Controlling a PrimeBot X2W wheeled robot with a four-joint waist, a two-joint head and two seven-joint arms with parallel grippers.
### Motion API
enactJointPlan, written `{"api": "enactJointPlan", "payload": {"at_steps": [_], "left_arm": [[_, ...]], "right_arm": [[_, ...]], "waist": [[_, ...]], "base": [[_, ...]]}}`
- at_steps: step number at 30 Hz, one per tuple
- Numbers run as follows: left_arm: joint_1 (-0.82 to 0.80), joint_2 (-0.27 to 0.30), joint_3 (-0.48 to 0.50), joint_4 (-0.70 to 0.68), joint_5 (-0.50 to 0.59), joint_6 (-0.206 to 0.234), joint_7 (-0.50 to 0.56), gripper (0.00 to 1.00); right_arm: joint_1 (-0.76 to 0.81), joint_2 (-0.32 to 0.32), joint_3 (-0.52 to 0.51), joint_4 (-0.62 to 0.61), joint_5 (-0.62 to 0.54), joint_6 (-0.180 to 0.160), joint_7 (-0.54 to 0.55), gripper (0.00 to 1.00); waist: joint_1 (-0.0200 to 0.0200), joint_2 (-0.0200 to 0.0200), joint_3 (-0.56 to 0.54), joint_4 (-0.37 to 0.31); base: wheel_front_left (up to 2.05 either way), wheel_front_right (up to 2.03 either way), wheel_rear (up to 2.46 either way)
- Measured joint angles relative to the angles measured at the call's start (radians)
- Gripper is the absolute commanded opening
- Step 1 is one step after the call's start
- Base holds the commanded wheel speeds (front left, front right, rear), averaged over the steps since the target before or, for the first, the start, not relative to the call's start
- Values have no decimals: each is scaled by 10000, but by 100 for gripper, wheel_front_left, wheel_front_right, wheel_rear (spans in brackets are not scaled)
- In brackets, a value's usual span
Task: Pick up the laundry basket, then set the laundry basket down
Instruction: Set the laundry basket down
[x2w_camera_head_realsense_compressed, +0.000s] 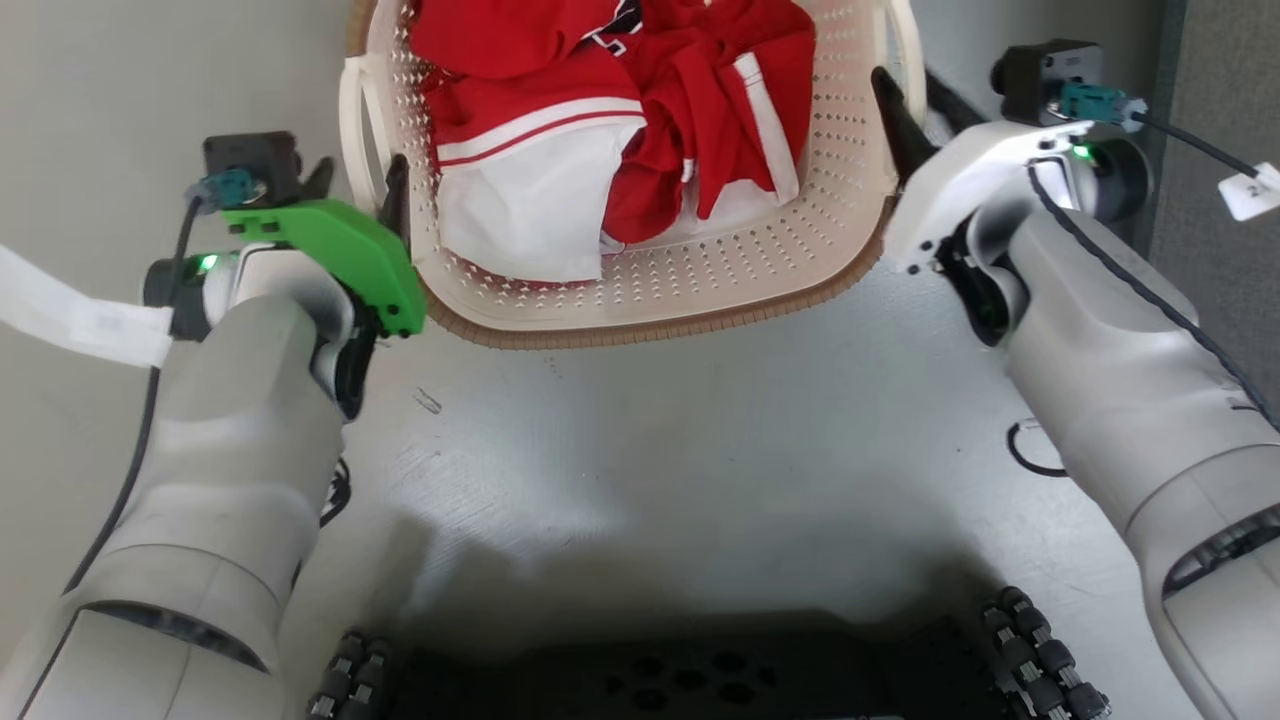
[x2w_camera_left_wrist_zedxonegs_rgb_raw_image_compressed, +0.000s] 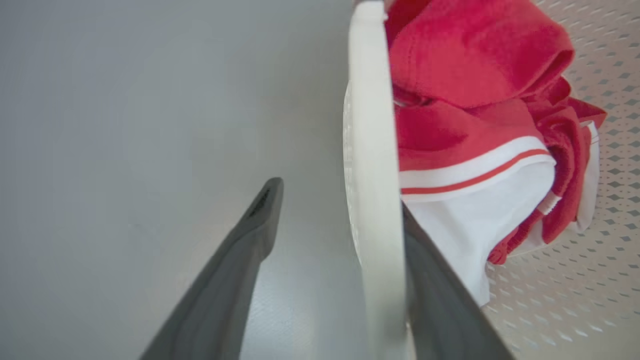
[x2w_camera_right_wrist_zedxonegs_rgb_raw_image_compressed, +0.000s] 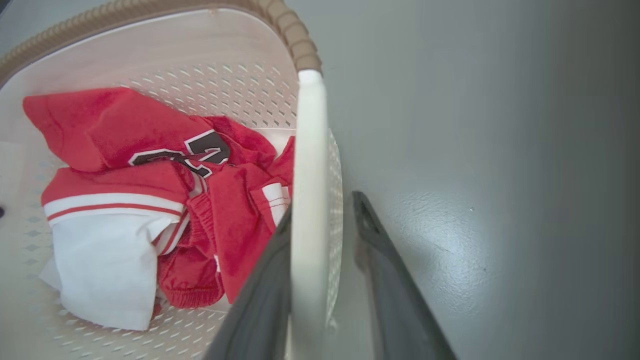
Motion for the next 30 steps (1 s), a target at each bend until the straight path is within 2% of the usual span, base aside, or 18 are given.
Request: {"api": "enactJointPlan", "payload": {"at_steps": [11, 21, 24, 30], "left_arm": [[1, 81, -67, 59, -13, -130, -2, 100], [168, 86, -165, -88, 77, -150, -182, 100], [315, 105, -111, -255, 159, -36, -182, 100], [453, 376, 393, -1469, 307, 320, -182, 100]], "right_arm": [[166, -132, -71, -159, -104, 144, 0, 100], [701, -194, -571, -1131, -389, 146, 0, 100], [879, -251, -734, -1469, -550, 132, 0, 100], [1409, -368, -1095, -2090, -736, 27, 0, 100]], "waist": [[0, 0, -370, 43], [0, 0, -1201, -5], [0, 0, -1534, -34], [0, 0, -2277, -75]], "base": [[0, 0, 0], [0, 0, 0], [0, 0, 0], [0, 0, 0]]}}
